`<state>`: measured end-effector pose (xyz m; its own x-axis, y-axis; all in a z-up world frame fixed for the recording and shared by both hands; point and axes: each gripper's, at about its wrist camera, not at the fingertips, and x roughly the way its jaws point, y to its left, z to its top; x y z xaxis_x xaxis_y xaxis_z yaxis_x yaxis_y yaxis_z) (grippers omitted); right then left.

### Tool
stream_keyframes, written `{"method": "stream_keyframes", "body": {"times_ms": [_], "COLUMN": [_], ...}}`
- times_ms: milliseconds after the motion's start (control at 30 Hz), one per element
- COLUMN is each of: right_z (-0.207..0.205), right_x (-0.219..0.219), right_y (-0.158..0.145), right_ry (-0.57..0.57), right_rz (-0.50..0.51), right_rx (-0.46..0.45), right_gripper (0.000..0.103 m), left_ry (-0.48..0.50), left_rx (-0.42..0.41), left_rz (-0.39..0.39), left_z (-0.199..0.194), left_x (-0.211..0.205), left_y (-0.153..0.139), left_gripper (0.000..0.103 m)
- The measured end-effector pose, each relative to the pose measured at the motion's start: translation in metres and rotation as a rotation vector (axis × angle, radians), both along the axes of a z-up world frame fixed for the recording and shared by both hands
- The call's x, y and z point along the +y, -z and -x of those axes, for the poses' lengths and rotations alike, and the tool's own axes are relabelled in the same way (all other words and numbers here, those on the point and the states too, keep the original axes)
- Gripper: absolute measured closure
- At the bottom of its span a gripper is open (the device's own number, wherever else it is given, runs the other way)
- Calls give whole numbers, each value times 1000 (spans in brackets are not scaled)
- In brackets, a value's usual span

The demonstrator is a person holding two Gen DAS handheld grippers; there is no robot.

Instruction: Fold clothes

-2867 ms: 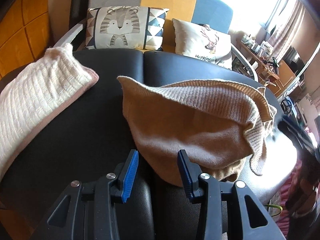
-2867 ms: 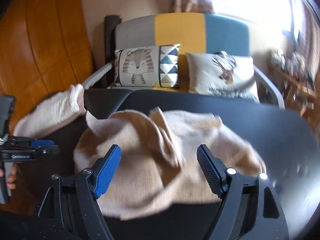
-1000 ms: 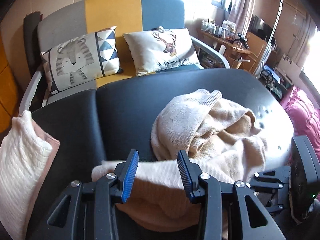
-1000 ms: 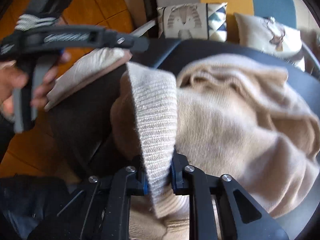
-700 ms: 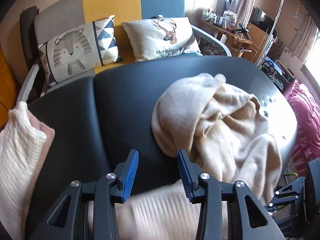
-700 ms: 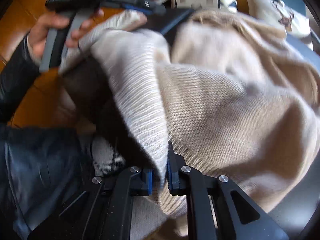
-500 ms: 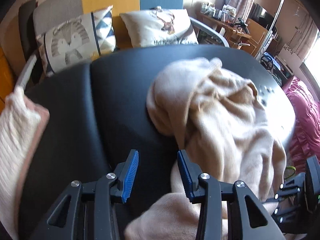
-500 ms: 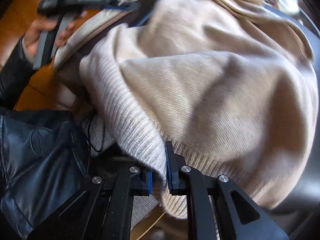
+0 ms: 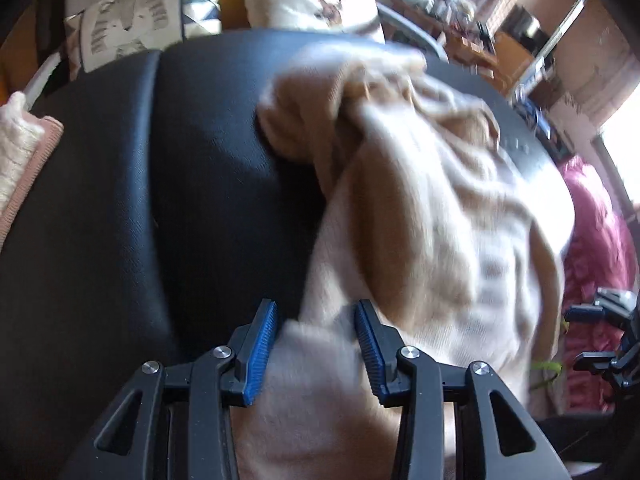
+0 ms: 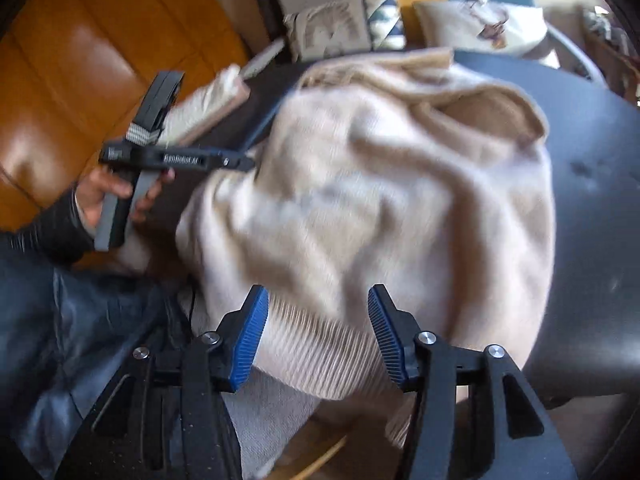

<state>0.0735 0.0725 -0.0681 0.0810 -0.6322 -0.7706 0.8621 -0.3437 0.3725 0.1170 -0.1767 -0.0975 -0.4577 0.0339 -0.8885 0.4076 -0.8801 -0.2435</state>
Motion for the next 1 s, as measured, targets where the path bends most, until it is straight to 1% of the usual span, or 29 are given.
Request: {"method": "stream_keyframes", "body": {"times_ms": [67, 200, 233, 367, 400, 467, 600, 700, 800, 867, 900, 1000], "right_z": [9, 24, 26, 27, 26, 26, 26, 32, 37, 38, 37, 34], "right_x": [-8, -31, -35, -38, -41, -48, -60, -68, -75, -77, -78, -79], "right_y": [-3, -11, -11, -13, -11, -7, 1, 4, 6, 8, 10, 15], "right_ry": [49, 116, 131, 176, 177, 178, 187, 224, 265, 278, 280, 283], "right_rz": [28, 82, 91, 129, 129, 129, 106, 123, 146, 148, 146, 134], "right_rx": [23, 50, 51, 31, 28, 22, 41, 27, 14, 9, 8, 10], "right_gripper": [47, 47, 47, 47, 47, 47, 47, 47, 47, 47, 47, 47], "left_ry": [-30, -40, -35, -9, -1, 19, 50, 39, 24, 13, 8, -2], "left_rx": [33, 65, 69, 81, 83, 86, 87, 38, 3, 0, 0, 32], "left_rz": [26, 79, 69, -11, -18, -9, 38, 77, 75, 58, 48, 27], "left_z": [8, 32, 39, 62, 65, 70, 82, 94, 103, 105, 106, 103], "left_x": [-9, -20, -23, -31, -31, -32, -40, -45, -46, -49, -50, -53], "left_y": [-12, -26, -26, -21, -21, -22, -26, -21, -12, -9, -7, -7], "left_gripper": [62, 62, 62, 62, 62, 62, 62, 62, 62, 68, 75, 87]}}
